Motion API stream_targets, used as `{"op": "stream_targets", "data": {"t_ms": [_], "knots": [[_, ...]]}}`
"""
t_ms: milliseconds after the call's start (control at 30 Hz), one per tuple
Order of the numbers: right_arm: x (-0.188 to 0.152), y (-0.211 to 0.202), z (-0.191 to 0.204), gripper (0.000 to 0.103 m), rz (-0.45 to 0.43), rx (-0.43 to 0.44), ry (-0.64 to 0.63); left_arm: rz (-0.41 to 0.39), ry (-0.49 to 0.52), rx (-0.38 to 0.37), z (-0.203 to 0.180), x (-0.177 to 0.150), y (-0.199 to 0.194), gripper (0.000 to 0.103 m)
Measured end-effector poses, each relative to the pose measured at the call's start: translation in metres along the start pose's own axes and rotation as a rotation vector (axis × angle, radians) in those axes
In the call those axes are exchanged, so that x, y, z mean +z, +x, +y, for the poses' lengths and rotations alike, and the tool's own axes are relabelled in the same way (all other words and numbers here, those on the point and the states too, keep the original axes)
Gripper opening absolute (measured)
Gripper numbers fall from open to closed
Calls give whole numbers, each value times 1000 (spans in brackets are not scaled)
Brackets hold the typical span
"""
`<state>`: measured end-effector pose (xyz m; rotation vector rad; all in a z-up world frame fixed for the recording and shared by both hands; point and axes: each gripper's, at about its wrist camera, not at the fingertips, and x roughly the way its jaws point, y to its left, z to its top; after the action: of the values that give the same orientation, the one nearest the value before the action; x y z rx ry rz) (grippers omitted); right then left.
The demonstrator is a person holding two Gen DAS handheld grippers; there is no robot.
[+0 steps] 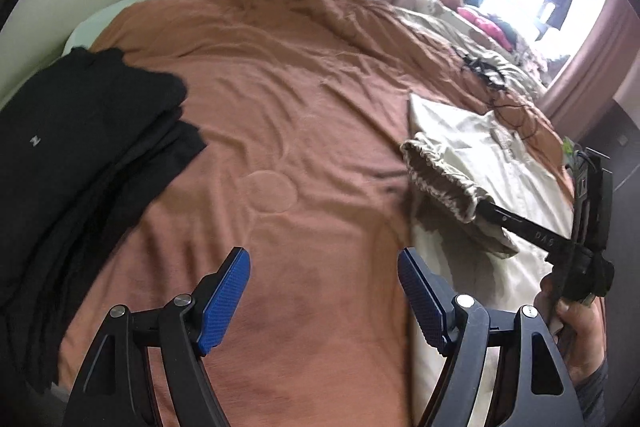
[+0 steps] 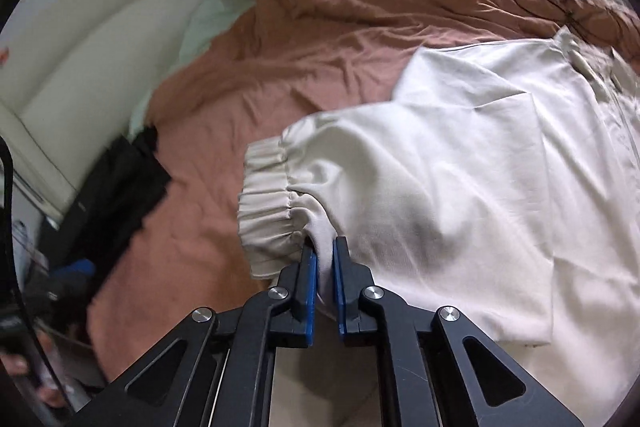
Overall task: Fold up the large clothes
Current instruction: 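Carry the cuff across the jacket body with the right gripper and open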
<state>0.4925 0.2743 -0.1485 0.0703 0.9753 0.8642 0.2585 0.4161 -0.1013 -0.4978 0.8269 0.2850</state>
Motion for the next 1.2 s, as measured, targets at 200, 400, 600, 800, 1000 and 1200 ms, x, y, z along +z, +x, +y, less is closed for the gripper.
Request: {"op": "stream_targets", "data": {"t_ms": [200, 400, 600, 800, 1000, 1200], "knots": [[11, -48, -42, 7, -106, 69, 153, -13, 59, -13, -35, 6, 9, 77], [13, -91, -89, 7, -199, 66, 272, 9, 88, -56, -74, 12, 30, 77], [5, -138, -158, 7, -304, 82, 465, 46, 137, -54, -111, 18, 55, 77], [-26, -173, -224, 7, -384, 48, 665, 61, 181, -45, -139, 23, 73, 77], [-74, -174, -291, 49, -349, -90, 954, 81, 229, -10, -152, 22, 96, 74], [-88, -159, -302, 49, -276, -106, 1029, 119, 240, 31, -150, 20, 126, 55]]}}
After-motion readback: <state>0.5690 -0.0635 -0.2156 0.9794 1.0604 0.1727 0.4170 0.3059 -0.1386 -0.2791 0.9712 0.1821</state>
